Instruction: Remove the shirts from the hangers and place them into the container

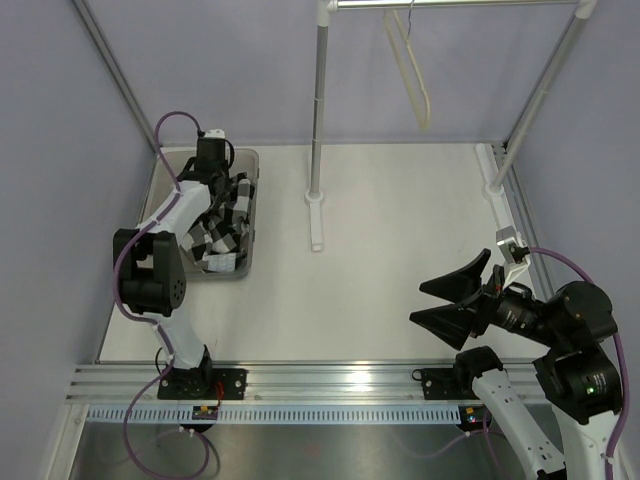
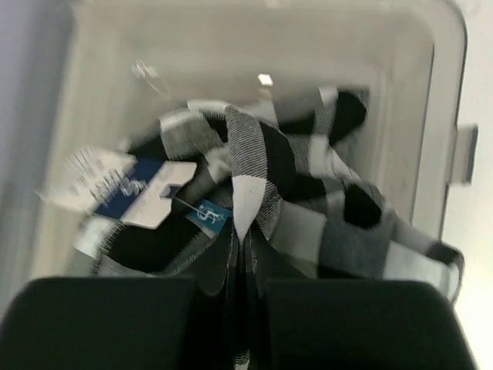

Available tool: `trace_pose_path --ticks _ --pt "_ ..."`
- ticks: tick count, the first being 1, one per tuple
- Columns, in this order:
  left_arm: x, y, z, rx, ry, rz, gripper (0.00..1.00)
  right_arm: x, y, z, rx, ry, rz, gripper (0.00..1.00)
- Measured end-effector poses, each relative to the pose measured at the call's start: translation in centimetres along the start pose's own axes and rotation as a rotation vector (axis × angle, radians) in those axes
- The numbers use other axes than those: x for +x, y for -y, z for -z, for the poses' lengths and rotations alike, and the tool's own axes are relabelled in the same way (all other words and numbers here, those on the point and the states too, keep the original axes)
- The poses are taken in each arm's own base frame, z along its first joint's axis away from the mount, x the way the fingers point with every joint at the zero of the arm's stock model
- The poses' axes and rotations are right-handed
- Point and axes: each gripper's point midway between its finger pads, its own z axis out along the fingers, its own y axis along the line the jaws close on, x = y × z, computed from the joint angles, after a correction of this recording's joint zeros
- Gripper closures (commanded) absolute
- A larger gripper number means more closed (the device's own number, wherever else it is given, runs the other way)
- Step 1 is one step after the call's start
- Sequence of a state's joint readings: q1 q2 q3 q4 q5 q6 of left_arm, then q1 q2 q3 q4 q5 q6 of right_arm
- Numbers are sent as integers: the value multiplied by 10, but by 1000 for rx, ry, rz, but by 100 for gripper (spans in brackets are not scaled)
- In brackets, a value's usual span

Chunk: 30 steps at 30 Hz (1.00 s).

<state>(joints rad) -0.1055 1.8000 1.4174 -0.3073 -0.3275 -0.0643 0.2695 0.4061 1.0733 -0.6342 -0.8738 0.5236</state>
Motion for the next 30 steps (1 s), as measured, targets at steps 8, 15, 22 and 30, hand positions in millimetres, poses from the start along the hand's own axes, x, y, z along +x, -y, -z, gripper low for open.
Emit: trace_pose_path --ticks 8,15,22,30 --pt "77 22 -1 45 -265 149 85 0 0 1 4 4 2 1" --pt "101 23 14 50 -289 231 20 -4 -3 5 25 17 5 1" --pt "-5 15 105 112 197 223 1 -5 -4 6 35 29 8 1" --pt "-82 39 239 257 578 257 1 -8 26 -2 145 26 -28 1"
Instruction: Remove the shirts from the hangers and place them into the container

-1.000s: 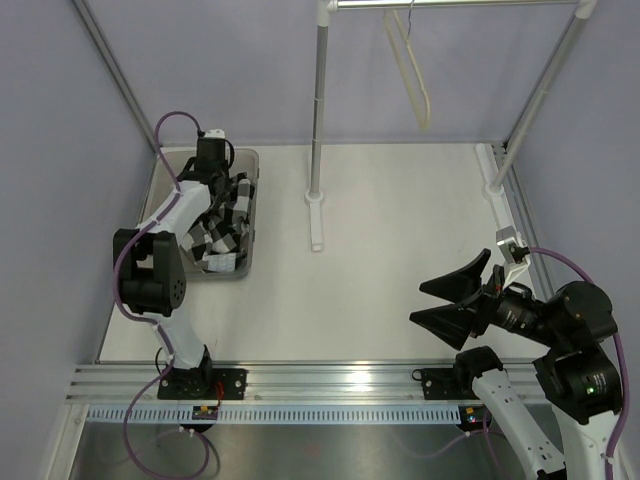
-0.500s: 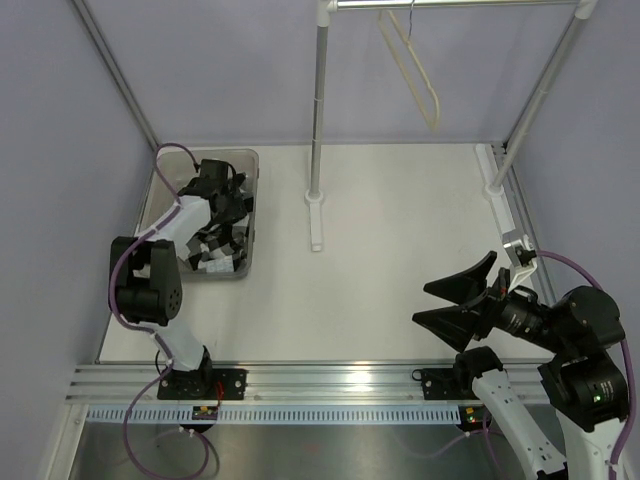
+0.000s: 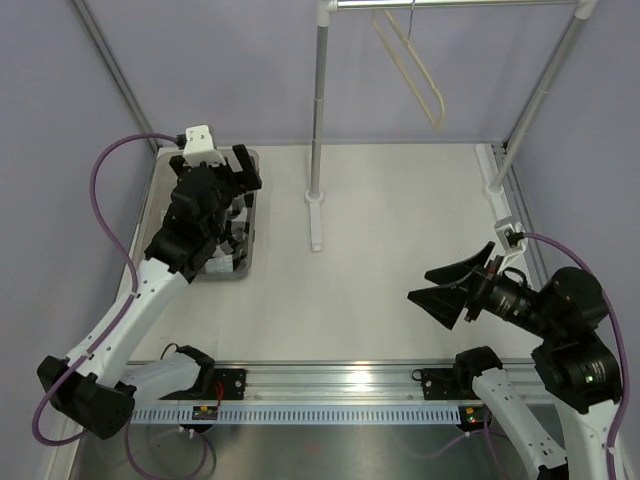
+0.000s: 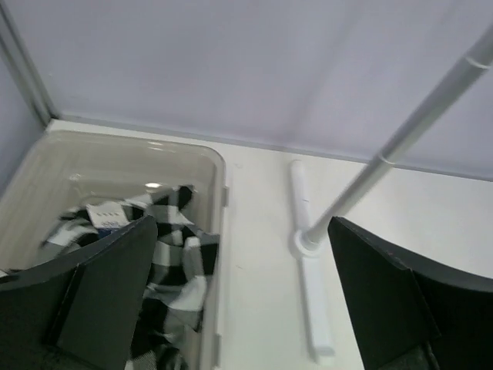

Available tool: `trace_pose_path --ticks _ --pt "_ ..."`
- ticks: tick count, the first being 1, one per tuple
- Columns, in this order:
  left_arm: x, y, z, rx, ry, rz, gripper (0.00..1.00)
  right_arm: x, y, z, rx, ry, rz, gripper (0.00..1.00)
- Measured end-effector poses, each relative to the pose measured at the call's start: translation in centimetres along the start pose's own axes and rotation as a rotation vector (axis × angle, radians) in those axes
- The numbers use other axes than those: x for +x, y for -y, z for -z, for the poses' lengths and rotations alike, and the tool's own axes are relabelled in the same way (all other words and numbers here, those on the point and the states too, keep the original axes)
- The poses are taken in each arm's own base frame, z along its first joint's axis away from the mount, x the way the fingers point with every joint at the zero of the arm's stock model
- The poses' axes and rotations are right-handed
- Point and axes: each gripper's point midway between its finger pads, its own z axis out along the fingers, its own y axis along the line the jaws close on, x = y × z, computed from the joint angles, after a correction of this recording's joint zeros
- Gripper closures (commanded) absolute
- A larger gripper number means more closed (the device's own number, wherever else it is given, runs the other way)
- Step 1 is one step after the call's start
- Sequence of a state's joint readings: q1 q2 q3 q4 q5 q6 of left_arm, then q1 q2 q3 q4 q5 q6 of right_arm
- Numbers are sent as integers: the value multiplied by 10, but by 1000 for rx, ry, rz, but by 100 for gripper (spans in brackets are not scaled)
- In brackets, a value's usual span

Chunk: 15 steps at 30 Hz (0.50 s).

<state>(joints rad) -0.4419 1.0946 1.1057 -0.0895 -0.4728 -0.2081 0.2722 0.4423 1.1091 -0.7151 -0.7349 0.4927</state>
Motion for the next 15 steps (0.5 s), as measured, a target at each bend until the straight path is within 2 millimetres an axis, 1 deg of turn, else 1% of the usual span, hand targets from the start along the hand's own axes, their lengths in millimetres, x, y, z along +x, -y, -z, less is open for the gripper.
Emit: trace_pose_path --ticks 2,3,5,6,7,8,9,11,13,14,15 --pt "-3 17 13 44 -11 32 1 3 20 -10 62 -25 -37 1" --pt "1 28 22 79 -23 52 1 7 32 -16 94 -41 -61 1" --pt "17 55 46 187 -51 89 1 19 55 -25 148 -74 -108 1" --pt "34 70 62 265 -73 107 1 29 67 -28 173 -94 -140 1" --pt "46 79 74 320 -91 135 1 39 77 -31 194 -111 -168 1" --pt "74 87 93 388 -138 132 1 48 85 -33 208 -127 -192 0" --pt "98 94 108 439 -171 147 1 56 93 -36 221 -140 -215 1" --pt "143 102 130 509 -257 141 1 70 107 -41 240 -162 -252 1" --pt "172 110 146 549 -326 124 1 80 117 -45 251 -179 -280 0" --pt "178 115 153 568 -345 119 1 84 121 -47 254 -182 -289 1" --pt "180 119 158 583 -353 119 1 87 126 -50 256 -185 -298 1"
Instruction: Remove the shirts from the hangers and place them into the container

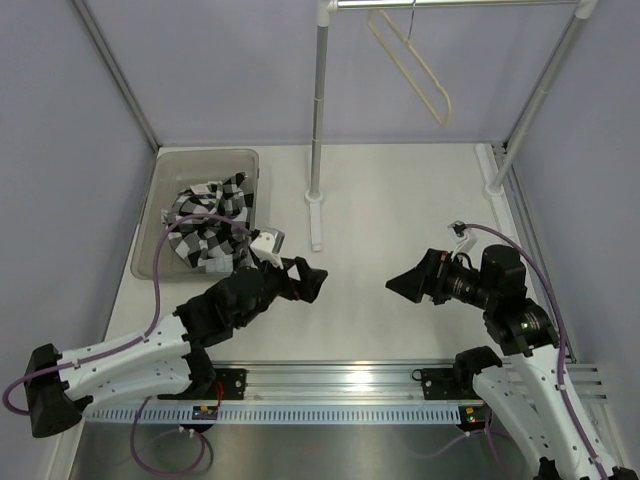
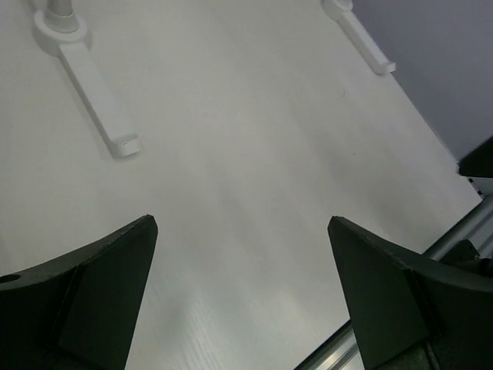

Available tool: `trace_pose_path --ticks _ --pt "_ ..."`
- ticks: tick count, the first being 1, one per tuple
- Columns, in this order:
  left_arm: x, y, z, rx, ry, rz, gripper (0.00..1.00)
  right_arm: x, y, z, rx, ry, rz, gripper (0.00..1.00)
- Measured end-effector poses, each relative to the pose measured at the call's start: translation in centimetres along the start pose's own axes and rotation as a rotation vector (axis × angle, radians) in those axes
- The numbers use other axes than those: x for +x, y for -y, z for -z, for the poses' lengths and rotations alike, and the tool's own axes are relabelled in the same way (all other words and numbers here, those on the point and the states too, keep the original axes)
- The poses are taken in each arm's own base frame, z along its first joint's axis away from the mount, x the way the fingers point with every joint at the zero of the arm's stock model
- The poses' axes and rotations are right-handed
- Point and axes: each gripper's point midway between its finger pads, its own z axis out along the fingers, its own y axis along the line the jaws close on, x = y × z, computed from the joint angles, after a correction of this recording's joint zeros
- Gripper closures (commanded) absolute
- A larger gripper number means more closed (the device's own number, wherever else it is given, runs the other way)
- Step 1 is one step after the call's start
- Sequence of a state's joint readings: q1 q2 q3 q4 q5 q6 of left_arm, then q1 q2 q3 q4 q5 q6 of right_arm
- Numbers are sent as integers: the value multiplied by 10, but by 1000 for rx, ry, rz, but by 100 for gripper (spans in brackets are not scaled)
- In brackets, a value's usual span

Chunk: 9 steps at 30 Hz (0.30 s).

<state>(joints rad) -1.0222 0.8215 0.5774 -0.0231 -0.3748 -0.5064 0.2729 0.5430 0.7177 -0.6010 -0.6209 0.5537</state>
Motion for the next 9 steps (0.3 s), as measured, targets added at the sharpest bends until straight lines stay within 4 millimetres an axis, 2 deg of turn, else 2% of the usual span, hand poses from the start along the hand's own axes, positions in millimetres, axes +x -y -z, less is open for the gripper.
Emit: trace_pose_path --ticks 4,9 --pt "-3 20 2 63 43 29 1 2 13 -14 -2 0 -27 1" --pt "7 15 -1 59 47 36 1 8 28 -27 8 -10 -55 0"
